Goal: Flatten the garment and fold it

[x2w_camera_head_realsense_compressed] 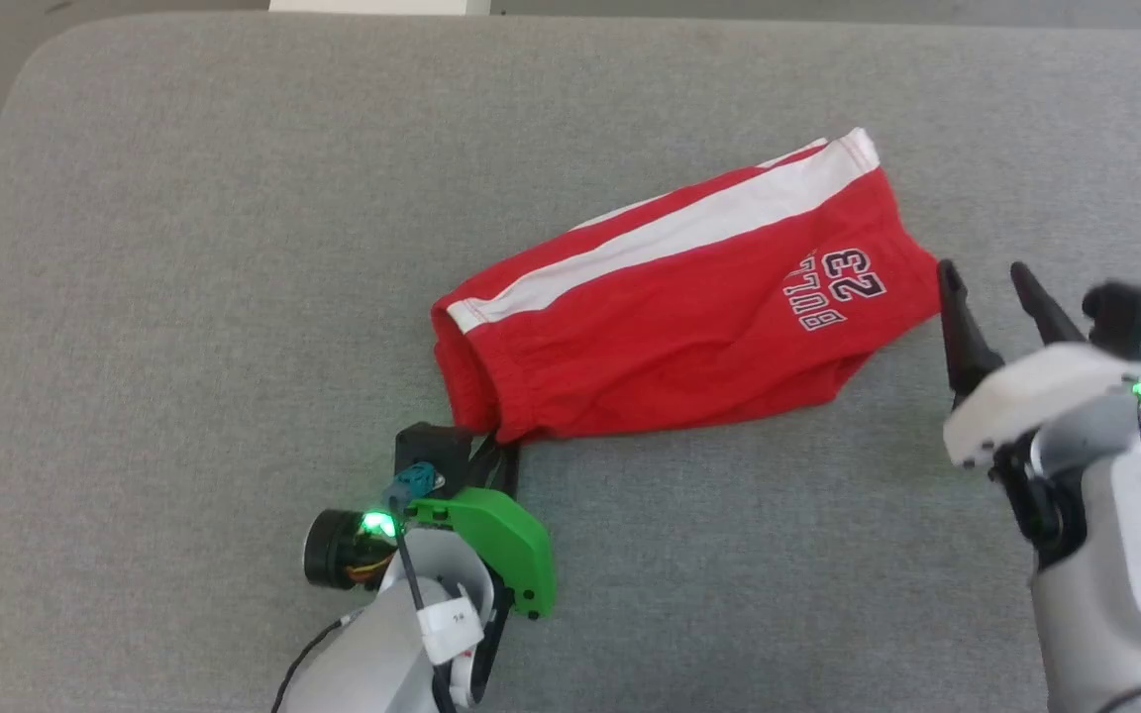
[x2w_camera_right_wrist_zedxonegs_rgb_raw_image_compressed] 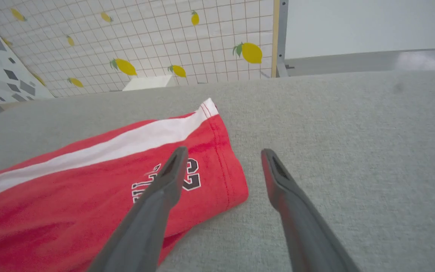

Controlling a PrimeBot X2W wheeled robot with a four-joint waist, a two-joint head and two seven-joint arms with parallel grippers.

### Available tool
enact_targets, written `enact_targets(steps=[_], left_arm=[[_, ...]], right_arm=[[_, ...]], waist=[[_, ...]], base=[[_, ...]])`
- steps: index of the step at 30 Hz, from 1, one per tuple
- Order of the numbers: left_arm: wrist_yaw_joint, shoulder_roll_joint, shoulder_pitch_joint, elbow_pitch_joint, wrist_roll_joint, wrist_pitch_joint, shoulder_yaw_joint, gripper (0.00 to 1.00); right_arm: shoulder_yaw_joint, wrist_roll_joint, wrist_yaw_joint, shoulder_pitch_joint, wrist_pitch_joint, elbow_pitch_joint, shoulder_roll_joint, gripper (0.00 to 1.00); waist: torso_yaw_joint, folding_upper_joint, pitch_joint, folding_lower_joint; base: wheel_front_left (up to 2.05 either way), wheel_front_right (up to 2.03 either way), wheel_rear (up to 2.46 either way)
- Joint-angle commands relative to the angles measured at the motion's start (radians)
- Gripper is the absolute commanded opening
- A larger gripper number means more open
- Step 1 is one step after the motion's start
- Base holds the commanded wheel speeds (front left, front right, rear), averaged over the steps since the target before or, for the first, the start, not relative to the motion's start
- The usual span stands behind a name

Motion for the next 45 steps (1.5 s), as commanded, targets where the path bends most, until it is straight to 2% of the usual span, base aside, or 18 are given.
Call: enact_targets(steps=[1,6,12,13,14,15,16,17,24,29,37,40,43,44,45], left_arm=[[-0.004,0.004,-0.018,0.001,0.004,-0.003,-0.003,0.0],[-0.01,-0.01,-0.042,0.002,0.01,-0.01,-0.015,0.0],[-0.015,-0.018,-0.06,0.002,0.011,-0.017,-0.021,0.0],[-0.014,-0.019,-0.064,0.003,0.01,-0.018,-0.022,0.0],[-0.014,-0.019,-0.065,0.003,0.01,-0.019,-0.022,0.0],[-0.013,-0.019,-0.066,0.004,0.01,-0.019,-0.023,0.0],[-0.013,-0.02,-0.066,0.004,0.009,-0.02,-0.023,0.0],[-0.013,-0.02,-0.066,0.005,0.009,-0.022,-0.023,0.0],[-0.02,-0.005,-0.048,0.001,0.004,-0.039,-0.025,0.0],[-0.019,0.035,-0.008,-0.044,0.003,-0.033,-0.029,0.0],[-0.008,0.114,0.081,-0.162,-0.004,0.041,-0.055,0.0],[0.002,0.138,0.118,-0.204,-0.011,0.07,-0.063,0.0],[0.003,0.148,0.162,-0.235,-0.035,0.11,-0.076,0.02],[0.001,0.15,0.173,-0.24,-0.043,0.123,-0.081,0.38],[-0.001,0.15,0.181,-0.244,-0.05,0.132,-0.084,0.78]], right_arm=[[-0.013,-0.015,-0.001,-0.041,0.017,0.043,0.004,1.0],[-0.065,-0.043,-0.001,-0.17,0.114,0.223,0.015,1.0],[-0.103,-0.086,-0.001,-0.276,0.25,0.369,0.022,1.0],[-0.097,-0.115,-0.001,-0.306,0.311,0.404,0.022,1.0],[-0.094,-0.119,-0.001,-0.31,0.325,0.409,0.022,0.96],[-0.093,-0.121,-0.001,-0.314,0.335,0.412,0.021,0.4],[-0.091,-0.123,-0.001,-0.315,0.34,0.411,0.019,0.29],[-0.088,-0.123,-0.001,-0.313,0.344,0.409,0.018,0.0],[-0.073,-0.078,-0.001,-0.243,0.256,0.314,0.002,0.0],[-0.064,-0.027,-0.001,-0.108,0.22,0.157,0.001,0.0],[-0.095,0.012,-0.001,0.201,0.287,-0.171,0.032,0.0],[-0.1,0.039,-0.001,0.297,0.319,-0.242,0.04,0.0],[-0.088,0.08,-0.001,0.358,0.329,-0.224,0.042,0.0],[-0.082,0.081,-0.001,0.365,0.329,-0.21,0.042,0.36],[-0.078,0.081,-0.001,0.368,0.325,-0.2,0.042,0.99]], waist=[[0.021,0.0,0.023,0.0],[0.048,0.0,0.058,0.0],[0.063,0.0,0.091,0.0],[0.065,0.0,0.097,0.0],[0.066,0.0,0.097,0.0],[0.066,0.0,0.097,0.0],[0.066,0.0,0.096,0.0],[0.066,0.0,0.093,0.0],[0.058,0.0,0.045,0.0],[0.038,0.0,-0.007,0.0],[0.004,0.0,-0.063,0.0],[-0.011,0.0,-0.069,0.0],[-0.024,0.0,-0.071,0.0],[-0.027,0.0,-0.073,0.0],[-0.028,0.0,-0.075,0.0]], base=[[0.0,0.0,0.0],[0.0,0.0,0.0],[0.0,0.0,0.0],[0.0,0.0,0.0],[0.0,0.0,0.0],[0.0,0.0,0.0],[0.0,0.0,0.0],[0.0,0.0,0.0],[0.0,0.0,0.0],[0.0,0.0,0.0],[0.0,0.0,0.0],[0.0,0.0,0.0],[0.0,0.0,0.0],[0.0,0.0,0.0],[0.0,0.0,0.0]])
